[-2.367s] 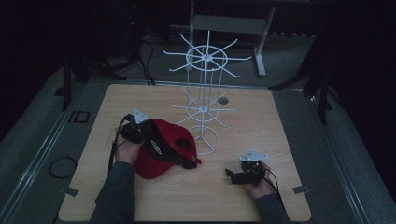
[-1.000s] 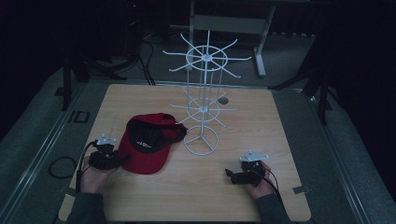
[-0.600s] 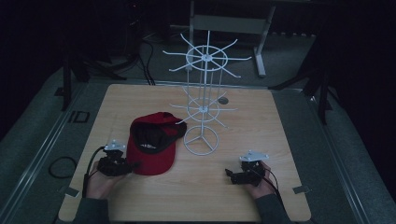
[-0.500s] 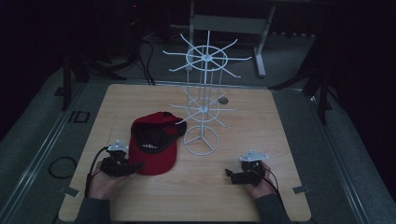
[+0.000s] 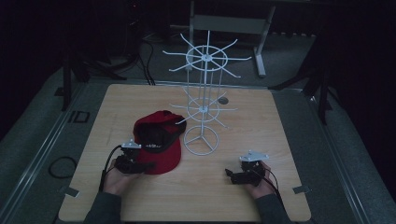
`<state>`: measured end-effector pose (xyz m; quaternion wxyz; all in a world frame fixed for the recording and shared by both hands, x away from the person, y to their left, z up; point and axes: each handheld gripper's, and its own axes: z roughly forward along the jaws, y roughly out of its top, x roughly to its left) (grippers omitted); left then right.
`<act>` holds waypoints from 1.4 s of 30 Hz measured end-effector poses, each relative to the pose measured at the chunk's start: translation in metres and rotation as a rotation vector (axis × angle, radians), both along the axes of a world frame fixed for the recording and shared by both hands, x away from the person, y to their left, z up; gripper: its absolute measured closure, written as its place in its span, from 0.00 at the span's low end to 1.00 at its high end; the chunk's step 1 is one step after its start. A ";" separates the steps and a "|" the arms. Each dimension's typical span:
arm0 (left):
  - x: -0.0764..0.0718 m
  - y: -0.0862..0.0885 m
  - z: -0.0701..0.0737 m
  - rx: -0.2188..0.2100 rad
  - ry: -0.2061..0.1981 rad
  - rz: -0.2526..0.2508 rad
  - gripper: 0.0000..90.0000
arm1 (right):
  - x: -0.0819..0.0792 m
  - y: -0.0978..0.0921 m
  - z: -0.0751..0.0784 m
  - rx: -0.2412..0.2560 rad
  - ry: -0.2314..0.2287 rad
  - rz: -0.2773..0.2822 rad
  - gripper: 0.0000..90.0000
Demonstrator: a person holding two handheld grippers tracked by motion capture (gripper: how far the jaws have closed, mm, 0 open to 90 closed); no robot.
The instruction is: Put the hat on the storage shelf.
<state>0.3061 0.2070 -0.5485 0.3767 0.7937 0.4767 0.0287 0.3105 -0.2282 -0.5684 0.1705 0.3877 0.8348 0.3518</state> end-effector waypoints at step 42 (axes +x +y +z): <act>-0.019 0.030 0.044 -0.038 -0.364 0.295 0.95 | 0.000 0.000 0.000 0.000 0.000 0.000 0.15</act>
